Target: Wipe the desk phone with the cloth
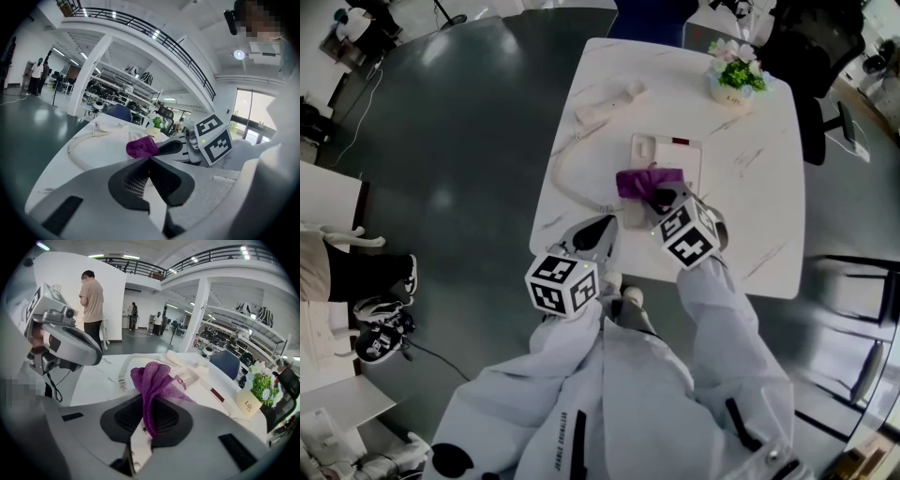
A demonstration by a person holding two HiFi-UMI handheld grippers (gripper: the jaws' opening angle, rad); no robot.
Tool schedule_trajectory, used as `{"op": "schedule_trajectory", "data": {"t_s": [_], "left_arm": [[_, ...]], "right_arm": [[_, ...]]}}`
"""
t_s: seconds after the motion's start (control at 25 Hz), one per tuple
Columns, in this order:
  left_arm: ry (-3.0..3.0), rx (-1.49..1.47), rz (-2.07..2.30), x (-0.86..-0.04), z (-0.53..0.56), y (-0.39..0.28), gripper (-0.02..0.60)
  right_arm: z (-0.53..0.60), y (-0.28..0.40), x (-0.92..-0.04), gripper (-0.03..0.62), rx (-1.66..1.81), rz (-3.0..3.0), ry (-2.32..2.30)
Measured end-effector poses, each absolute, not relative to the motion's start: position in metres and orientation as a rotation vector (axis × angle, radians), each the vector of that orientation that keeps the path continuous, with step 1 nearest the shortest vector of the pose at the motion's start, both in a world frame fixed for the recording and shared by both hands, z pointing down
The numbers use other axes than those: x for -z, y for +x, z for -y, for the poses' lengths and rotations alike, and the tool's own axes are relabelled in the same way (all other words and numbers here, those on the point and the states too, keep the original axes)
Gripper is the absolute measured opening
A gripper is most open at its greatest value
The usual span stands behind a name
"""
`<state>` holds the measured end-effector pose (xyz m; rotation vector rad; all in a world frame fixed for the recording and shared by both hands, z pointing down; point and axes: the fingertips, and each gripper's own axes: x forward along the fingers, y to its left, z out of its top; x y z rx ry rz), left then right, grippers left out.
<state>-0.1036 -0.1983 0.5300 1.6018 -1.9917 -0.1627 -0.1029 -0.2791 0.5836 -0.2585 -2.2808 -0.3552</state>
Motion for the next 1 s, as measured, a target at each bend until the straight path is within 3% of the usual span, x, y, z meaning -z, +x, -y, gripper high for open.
{"op": "schedule_trajectory", "data": {"t_s": [1.0], "left_arm": [[1.562,0.194,2.021,-0.528,0.18,-0.084,-0.002]], "right_arm": [[0.242,-0.066,-0.598,0.037,0.32,2.211,-0.385]]}}
